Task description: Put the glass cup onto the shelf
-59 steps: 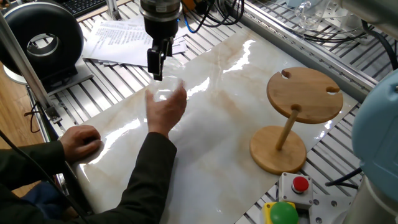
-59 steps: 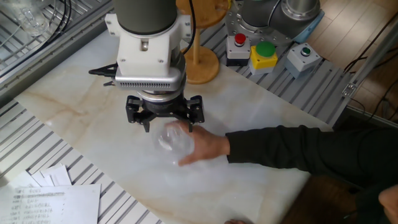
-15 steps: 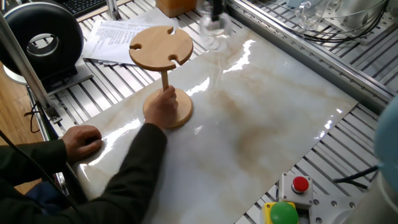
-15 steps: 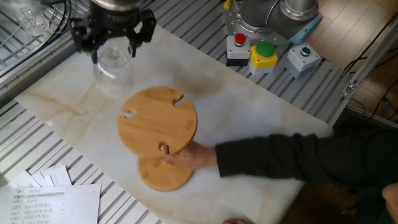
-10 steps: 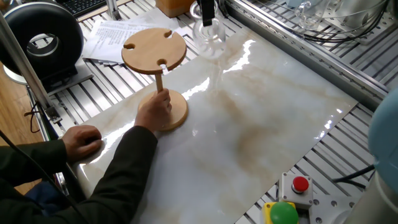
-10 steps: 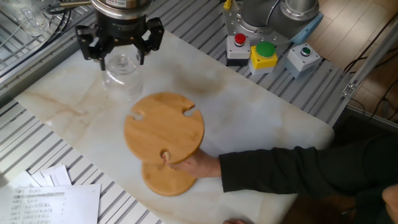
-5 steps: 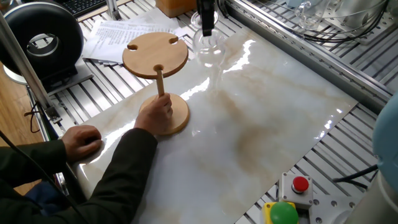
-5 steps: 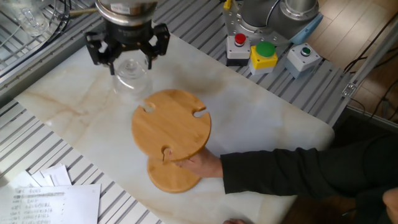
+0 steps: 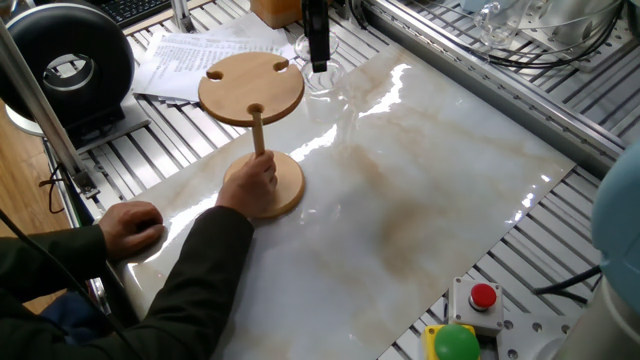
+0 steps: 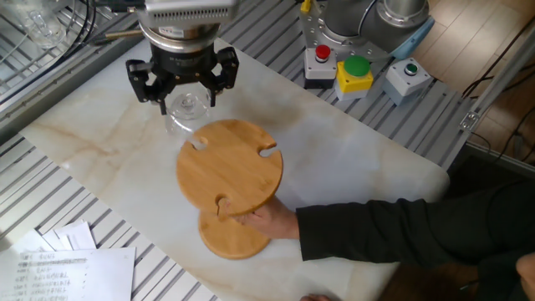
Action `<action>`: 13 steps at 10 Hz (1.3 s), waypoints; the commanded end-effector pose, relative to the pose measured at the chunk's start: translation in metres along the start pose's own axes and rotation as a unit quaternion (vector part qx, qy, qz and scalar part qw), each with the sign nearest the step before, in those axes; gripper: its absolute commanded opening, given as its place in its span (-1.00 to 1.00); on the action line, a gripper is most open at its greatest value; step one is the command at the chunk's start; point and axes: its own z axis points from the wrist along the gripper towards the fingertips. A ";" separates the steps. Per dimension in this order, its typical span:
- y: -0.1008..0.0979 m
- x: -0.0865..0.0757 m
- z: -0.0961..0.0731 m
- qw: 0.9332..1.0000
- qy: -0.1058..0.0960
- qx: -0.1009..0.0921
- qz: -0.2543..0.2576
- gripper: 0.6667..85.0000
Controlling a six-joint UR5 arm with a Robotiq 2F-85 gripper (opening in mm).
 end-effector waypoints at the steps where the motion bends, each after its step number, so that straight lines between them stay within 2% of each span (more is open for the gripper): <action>1: -0.003 -0.014 0.001 1.000 -0.009 0.001 -0.006 -0.99; 6: 0.008 -0.026 0.002 1.000 -0.018 -0.015 -0.002 -0.99; 13: 0.015 -0.035 0.005 0.999 -0.027 -0.021 -0.002 -0.99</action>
